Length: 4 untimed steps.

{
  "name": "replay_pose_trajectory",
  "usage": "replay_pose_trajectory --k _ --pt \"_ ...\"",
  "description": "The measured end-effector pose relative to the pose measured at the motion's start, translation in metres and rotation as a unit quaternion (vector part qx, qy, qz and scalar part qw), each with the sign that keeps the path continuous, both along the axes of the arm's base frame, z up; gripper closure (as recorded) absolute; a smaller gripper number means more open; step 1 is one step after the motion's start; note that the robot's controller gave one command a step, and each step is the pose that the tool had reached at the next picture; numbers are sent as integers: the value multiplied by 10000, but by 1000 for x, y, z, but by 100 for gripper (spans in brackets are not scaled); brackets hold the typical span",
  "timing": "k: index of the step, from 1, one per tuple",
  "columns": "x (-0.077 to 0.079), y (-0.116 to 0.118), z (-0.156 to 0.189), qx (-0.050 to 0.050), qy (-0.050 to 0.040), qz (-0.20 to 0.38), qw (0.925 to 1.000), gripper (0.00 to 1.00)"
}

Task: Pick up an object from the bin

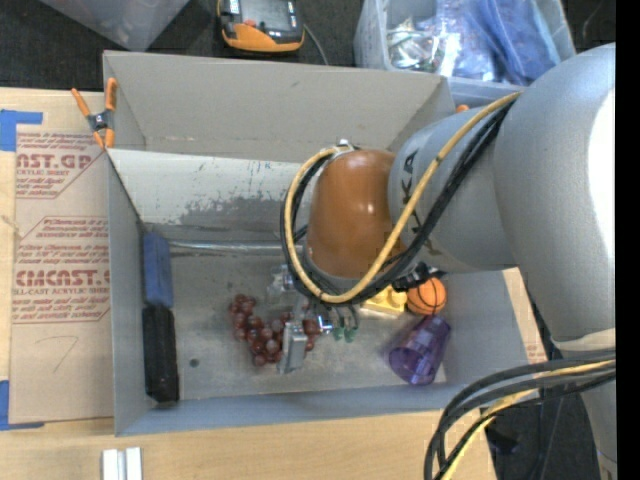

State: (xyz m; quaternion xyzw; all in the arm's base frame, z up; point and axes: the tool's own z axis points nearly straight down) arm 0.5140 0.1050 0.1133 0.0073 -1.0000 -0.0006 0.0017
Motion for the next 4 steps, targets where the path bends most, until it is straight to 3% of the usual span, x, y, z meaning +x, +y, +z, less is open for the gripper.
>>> replay_pose_trajectory --k 1,2,3,4 --pt "8 -2 -25 -6 87 59 9999 0" --pt "11 25 -44 19 72 1603 9870 100" --pt "11 25 -44 20 72 1602 9871 100" --pt "7 25 -18 14 127 1618 9867 100"
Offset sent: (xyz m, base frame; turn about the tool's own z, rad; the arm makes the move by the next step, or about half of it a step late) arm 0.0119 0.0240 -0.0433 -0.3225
